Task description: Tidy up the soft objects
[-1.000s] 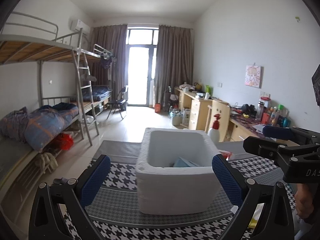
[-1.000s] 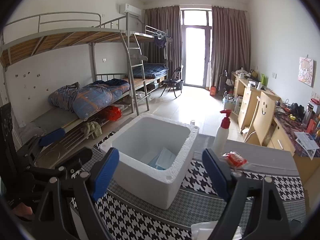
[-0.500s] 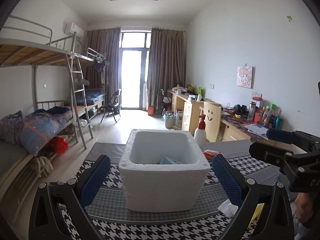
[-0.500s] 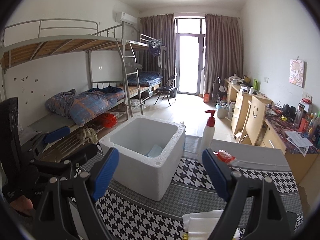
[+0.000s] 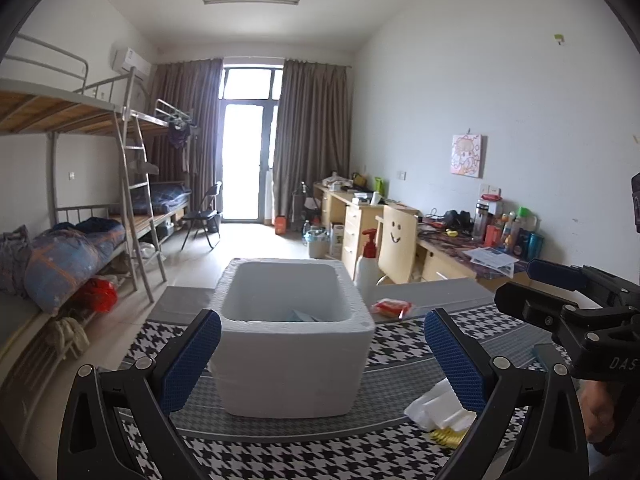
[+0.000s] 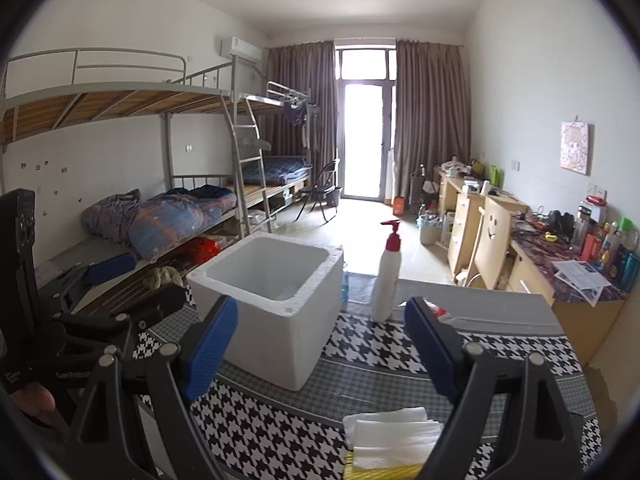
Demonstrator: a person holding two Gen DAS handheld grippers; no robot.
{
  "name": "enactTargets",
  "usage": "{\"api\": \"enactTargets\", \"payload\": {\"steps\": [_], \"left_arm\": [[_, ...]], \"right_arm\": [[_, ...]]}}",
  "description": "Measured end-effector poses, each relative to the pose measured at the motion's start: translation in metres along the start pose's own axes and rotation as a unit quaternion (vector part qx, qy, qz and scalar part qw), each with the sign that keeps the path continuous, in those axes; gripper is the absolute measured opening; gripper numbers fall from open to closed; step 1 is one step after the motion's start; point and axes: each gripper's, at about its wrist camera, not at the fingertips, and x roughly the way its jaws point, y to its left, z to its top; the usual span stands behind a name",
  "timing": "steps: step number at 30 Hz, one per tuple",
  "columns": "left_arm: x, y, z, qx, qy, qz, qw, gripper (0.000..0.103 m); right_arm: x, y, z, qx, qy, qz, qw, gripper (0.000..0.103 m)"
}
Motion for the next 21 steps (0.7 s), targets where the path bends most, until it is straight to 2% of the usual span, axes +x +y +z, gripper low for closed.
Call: {"api": "enactTargets", "payload": {"steps": [21], "left_arm": [[0.007,-0.033,-0.014,0.021,0.011,-0.057,0.9981,0.102]], "right_arm": [[-0.023,-0.033,-0.023,0.034,-0.008,-0.040,0.999,0.088]]}}
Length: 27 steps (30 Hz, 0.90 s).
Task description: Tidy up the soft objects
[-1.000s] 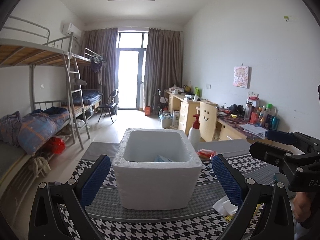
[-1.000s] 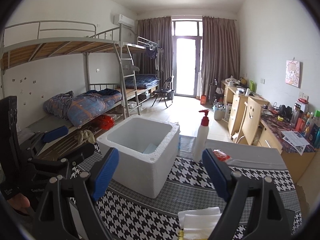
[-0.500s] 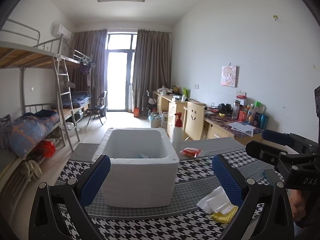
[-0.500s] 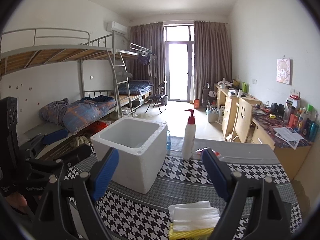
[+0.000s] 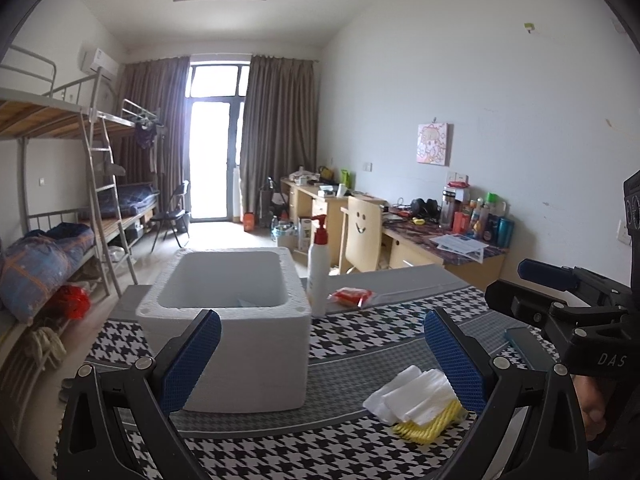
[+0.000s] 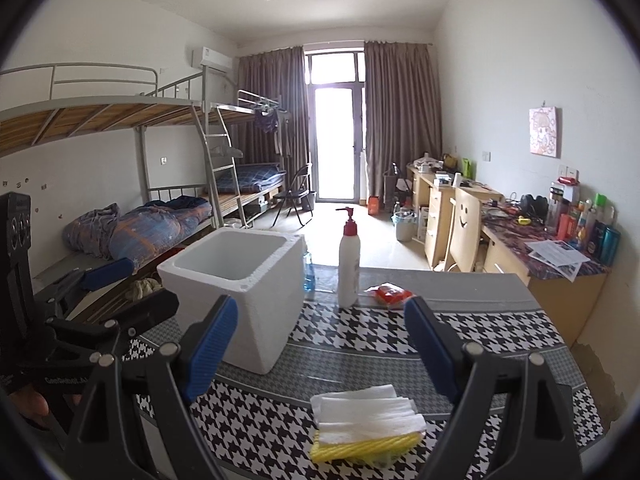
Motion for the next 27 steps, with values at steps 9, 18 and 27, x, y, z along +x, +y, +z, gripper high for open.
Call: {"api": "enactTargets", "payload": {"steps": [9,18,27], "left_arm": [[0.012,-0.011,-0.006,0.007,0.011,-0.024,0.9996,0.102],[0.022,-0.018,-0.010,0.012,0.019,-0.037,0.9991,0.102],[0.034,-0.023,-0.018,0.010,0.034,-0.045,0.9983,0.102]], "right_arm": [[-0.004,-0.017,-0.013,0.013,0.006,-0.025,1.000,0.088],[-0.006,-0.032,-0.021,0.030,0.011,-0.047,0.998,0.088],[-0.008,-0.044,-0.033,0.036,0.016,-0.058,0.998,0.088]]}}
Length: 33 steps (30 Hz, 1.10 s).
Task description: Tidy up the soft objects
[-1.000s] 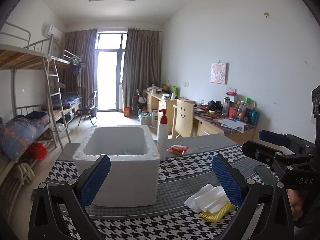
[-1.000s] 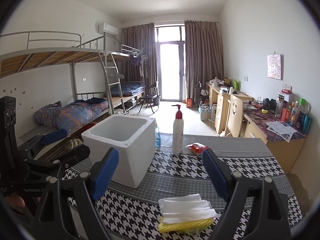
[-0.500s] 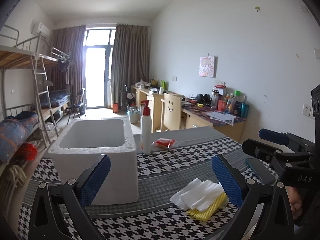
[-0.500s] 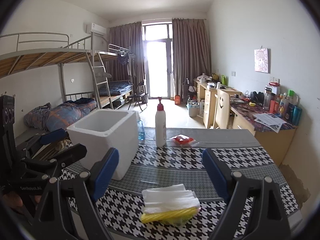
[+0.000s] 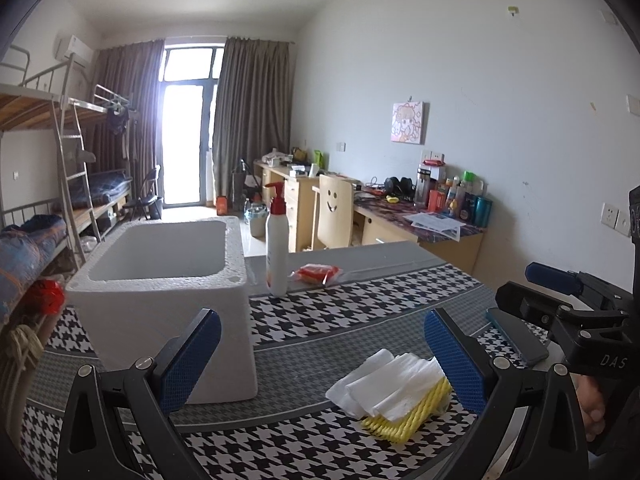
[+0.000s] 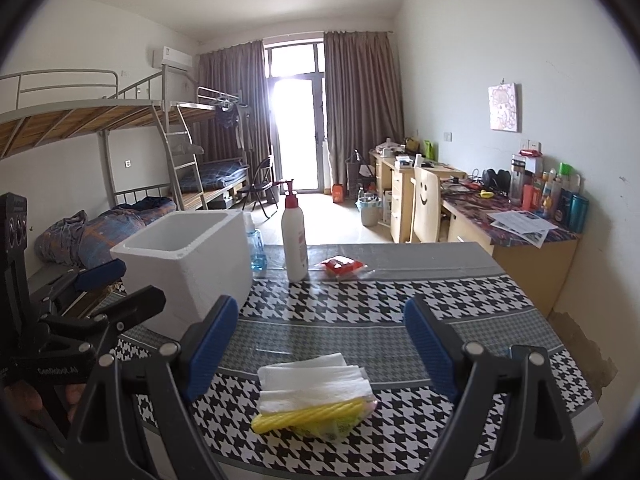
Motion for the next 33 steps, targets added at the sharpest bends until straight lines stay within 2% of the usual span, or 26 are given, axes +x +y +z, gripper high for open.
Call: {"api": "enactTargets", "payload": {"steps": [17,33], "left_arm": [[0.025,-0.009,-0.010,0.013,0.034,-0.022,0.9991,0.102],[0.056,-0.022,-0.026,0.022,0.091,-0.053,0.9942,0.102]], "right_arm": [[0.012,-0.020,-0.018,0.015,0.027,-0.020,0.999,0.088],[0.026,-0.030,-0.038,0.020,0.058,-0.028,0.998,0.088]]}}
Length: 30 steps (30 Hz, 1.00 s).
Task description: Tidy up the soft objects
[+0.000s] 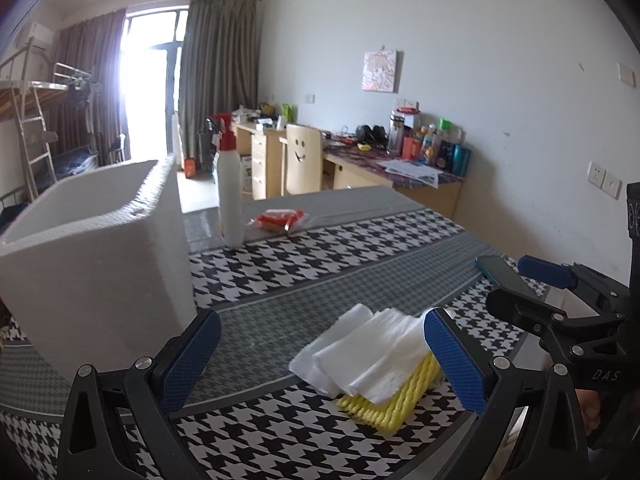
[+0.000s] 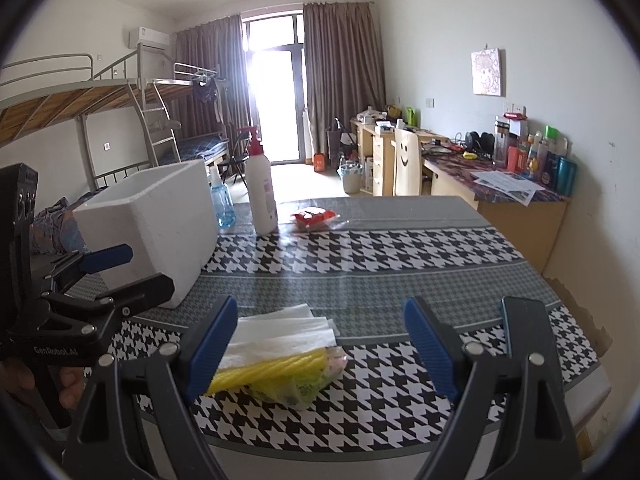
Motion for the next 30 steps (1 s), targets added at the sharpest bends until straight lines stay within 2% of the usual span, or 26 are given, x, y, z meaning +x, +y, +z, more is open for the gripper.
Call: {"api": "enactTargets", "payload": {"steps": [19,30], "left_arm": [[0.048,-0.005,-0.014,0.011,0.072,-0.017,0.9972,0.102],[0.076,-0.007,-0.023,0.005,0.125,-0.048,0.9909,0.083]], "right_arm": [[0.012,-0.012,-0.014,0.010,0.029,-0.014,0.999,0.088],[0.022,-0.016,-0.017,0.017,0.040,-0.013,0.999,0.088]]}}
